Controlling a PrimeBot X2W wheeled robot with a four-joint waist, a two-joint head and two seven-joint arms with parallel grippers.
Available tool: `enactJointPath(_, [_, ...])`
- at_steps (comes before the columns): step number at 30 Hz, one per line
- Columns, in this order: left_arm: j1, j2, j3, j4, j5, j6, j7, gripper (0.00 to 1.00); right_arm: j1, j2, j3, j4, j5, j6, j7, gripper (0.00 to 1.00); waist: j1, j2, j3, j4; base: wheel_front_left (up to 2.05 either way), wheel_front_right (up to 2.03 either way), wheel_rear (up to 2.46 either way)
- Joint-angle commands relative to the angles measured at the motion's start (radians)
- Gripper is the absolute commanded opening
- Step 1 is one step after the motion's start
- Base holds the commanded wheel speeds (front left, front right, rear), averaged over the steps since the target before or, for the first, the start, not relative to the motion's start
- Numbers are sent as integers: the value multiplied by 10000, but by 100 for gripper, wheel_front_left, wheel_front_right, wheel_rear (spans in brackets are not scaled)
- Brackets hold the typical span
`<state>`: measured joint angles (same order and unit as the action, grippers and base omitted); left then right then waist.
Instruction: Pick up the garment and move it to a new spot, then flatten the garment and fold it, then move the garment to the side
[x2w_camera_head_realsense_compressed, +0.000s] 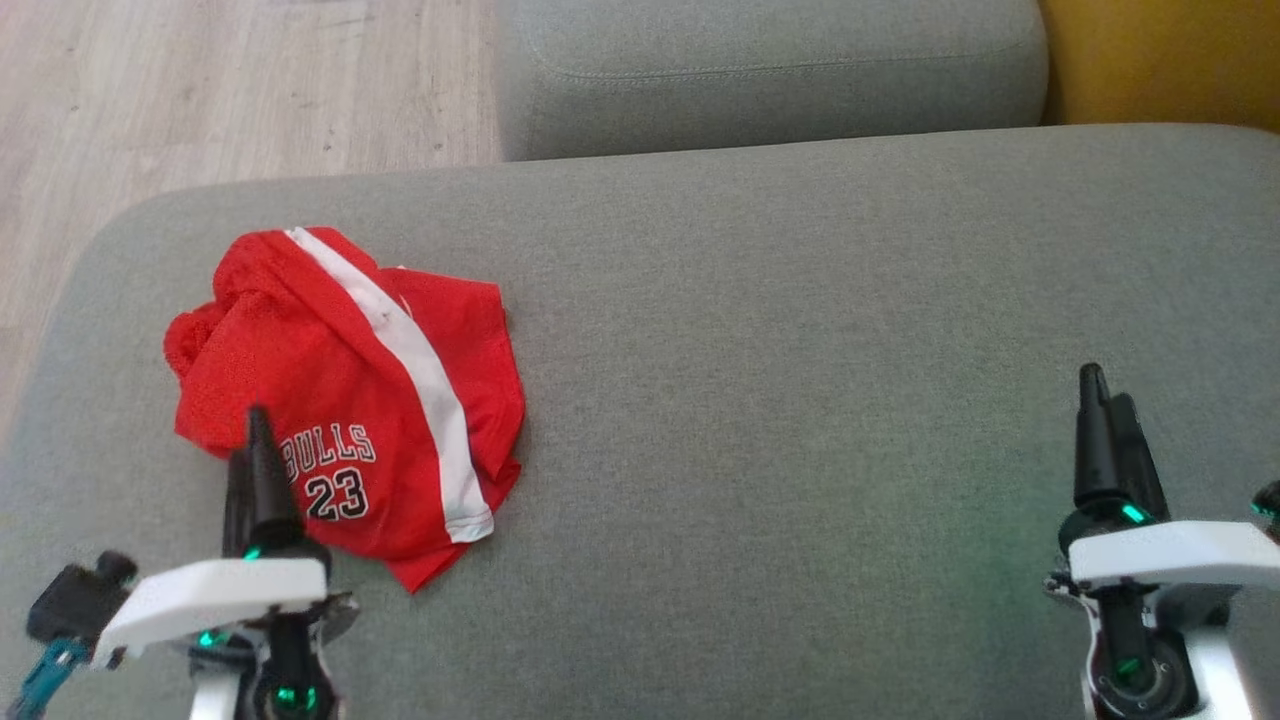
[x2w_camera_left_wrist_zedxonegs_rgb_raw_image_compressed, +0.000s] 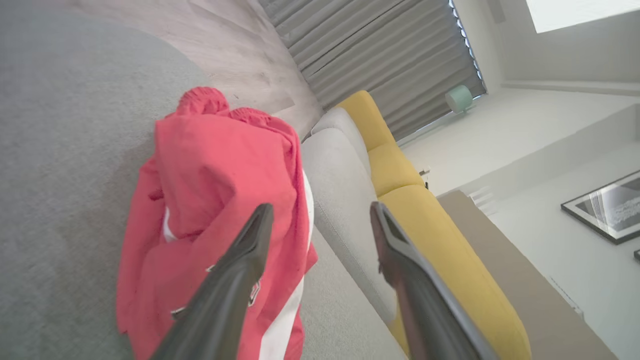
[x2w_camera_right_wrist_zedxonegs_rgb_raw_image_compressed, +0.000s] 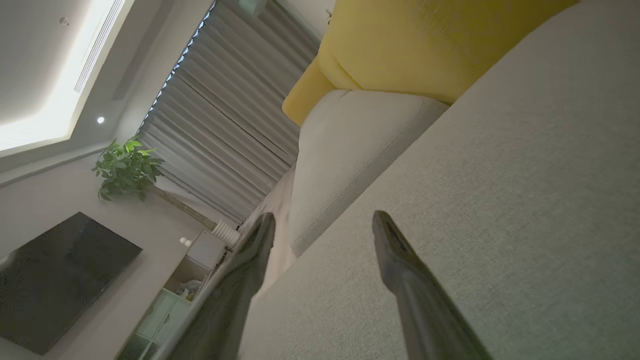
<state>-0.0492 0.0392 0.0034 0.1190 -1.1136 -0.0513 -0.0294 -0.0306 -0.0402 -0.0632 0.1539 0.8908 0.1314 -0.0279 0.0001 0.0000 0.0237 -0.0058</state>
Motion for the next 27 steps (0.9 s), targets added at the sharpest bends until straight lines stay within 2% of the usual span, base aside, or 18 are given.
enactJointPath(1, [-569,58,-17,-503,466,33,-160,100,-521,-50,197,-491,-452,-3,-166,100,-1,0,4,-13,0,0,0])
enactJointPath(9, [-632,64,-843,-656,2619,143,-424,100,-508,-56,525,-754,-1891,-4,-432,100,-1,0,17,-86,0,0,0])
enactJointPath(16, [-663,147,-1321,-526,3745,241,-600,100,-480,-60,662,-850,-2860,-4,-608,100,-1,0,21,-122,0,0,0])
enactJointPath(27, [-943,689,-2511,141,5562,806,-923,100,-412,-68,837,-835,-4641,-5,-932,100,-1,0,78,-120,0,0,0])
